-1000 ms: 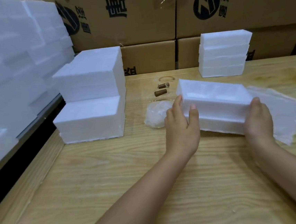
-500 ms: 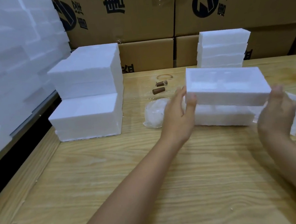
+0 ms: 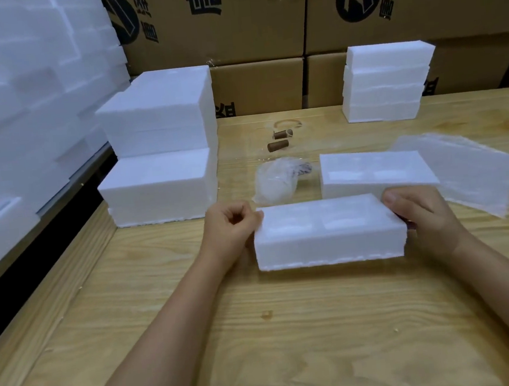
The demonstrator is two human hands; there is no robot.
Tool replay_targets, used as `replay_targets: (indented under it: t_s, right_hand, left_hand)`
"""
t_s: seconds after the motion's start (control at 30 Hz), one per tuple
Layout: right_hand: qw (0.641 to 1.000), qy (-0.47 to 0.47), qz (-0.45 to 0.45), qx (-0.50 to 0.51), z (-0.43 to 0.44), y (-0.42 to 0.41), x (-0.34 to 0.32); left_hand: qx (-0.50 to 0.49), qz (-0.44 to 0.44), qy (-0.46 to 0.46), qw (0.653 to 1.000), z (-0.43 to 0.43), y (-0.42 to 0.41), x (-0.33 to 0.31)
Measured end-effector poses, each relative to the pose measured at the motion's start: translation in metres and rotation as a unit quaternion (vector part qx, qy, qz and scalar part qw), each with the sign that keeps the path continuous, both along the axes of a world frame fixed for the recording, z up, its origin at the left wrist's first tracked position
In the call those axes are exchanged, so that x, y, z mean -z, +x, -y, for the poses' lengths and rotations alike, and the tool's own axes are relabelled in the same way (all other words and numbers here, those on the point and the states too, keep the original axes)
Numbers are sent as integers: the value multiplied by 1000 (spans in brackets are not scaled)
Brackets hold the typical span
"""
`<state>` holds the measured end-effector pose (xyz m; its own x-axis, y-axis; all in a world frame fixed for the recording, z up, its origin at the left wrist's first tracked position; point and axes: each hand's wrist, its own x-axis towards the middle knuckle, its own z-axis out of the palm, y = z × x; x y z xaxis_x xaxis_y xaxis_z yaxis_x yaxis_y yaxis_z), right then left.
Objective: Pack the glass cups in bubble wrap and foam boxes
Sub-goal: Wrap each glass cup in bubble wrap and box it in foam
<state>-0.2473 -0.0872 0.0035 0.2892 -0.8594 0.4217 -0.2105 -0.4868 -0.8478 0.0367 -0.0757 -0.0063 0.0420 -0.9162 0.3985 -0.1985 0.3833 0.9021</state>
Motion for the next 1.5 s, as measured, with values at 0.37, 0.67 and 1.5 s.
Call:
replay_targets:
  t_s: [0.37,0.67,1.5]
  right_hand:
    - [936,-141,-190,261,17,13,-23]
    - [890,-16,-441,114,92,87,-27]
    - [962,59,-264,41,63,65,-70]
  left_hand:
    - [-169,69,18,983,20,-3,-8]
    - [-3,64,212,975,76,-12,-9]
    - [99,-78,309,943,56,-16,-64]
